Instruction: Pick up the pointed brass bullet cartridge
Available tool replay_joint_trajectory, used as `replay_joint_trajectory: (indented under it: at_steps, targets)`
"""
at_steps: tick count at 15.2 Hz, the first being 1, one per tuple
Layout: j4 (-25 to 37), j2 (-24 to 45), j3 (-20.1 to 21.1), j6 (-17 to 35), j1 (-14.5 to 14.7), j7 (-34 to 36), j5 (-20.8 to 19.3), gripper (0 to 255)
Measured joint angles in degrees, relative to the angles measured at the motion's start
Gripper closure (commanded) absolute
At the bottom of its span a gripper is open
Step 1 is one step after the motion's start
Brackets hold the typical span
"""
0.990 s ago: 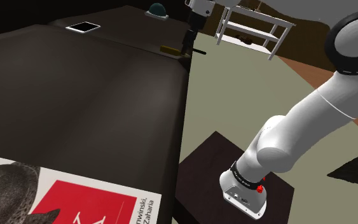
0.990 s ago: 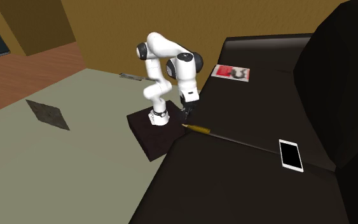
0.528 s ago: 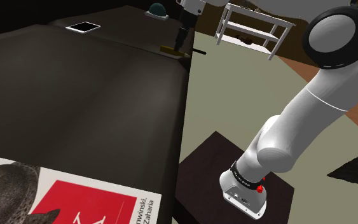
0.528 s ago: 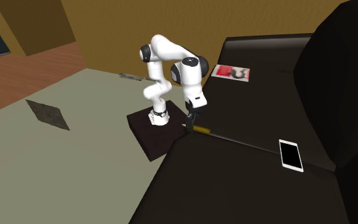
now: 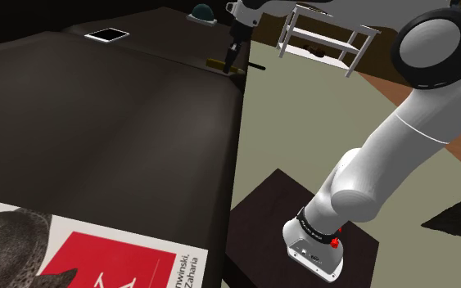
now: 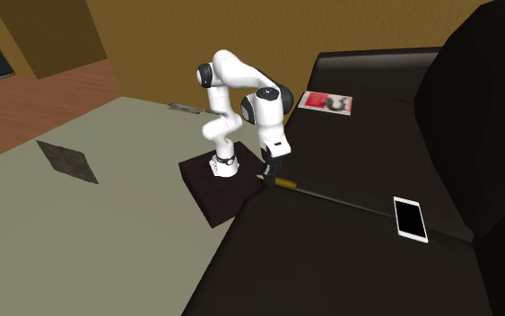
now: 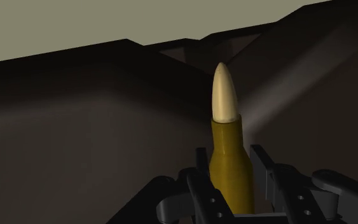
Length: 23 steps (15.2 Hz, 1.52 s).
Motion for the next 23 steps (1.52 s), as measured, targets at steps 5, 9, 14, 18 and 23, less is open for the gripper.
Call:
replay_joint_trajectory:
  at_steps: [5,9,14,18,23]
  targets:
    - [-0.13,-0.08,0.0,0.15,0.0,-0.01,0.01,255]
    - [0.77,0.21,0.01,-0.89,0.03,0.0,0.06,255]
    - [4.81,0.62,-0.05,-4.66,-0.01,0.12,0.11,255]
    - [7.95,0.79,-0.08,-7.63,-0.03,0.28,0.11,255]
    - [13.04,1.89,-0.17,-11.67,-0.08,0.41,0.38,255]
